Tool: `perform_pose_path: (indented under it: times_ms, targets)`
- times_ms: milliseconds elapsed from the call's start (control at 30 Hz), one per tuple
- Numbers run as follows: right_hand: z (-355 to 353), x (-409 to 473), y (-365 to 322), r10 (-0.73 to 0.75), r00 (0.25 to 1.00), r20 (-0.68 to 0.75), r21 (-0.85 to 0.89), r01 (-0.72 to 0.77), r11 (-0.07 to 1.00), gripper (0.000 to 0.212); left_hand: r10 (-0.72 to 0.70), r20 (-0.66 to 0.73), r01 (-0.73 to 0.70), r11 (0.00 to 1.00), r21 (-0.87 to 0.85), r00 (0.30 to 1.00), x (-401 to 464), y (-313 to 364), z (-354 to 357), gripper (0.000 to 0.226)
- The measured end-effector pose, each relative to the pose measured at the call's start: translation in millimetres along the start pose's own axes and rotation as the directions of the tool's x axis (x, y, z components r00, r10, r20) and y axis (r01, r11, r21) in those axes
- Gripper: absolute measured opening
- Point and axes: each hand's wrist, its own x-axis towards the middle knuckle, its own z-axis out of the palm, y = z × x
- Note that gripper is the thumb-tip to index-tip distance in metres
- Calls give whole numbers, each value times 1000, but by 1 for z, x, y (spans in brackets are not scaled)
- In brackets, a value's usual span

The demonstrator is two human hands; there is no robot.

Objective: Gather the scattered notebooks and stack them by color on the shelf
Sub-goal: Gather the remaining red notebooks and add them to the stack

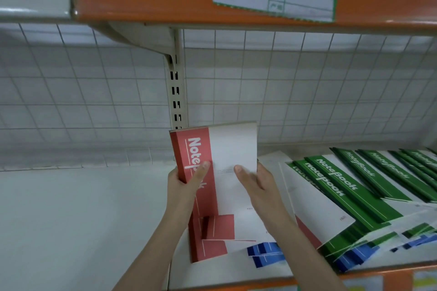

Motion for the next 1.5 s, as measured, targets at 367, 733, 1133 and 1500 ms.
perform_pose_path:
  times_ms: [367,733,1133,1500]
  targets:
    - [-3,-18,19,-15,1000,-19,-226,10,974,39,-9,16,8,998,65,1000,-2,-3,2,26]
    - [-54,-49,-9,14,977,-213,-94,-35,995,23,-263,227,195,939,282,938,-10,11,41,52]
    - [-195,-126,-10,446,603,-661,159,-467,870,48,-431,595,229,893,387,678,-81,-6,197,22]
    - [-324,-252,-27,446,315,-838,285,-445,849,21,-498,768,290,865,409,402,-199,-27,350,22]
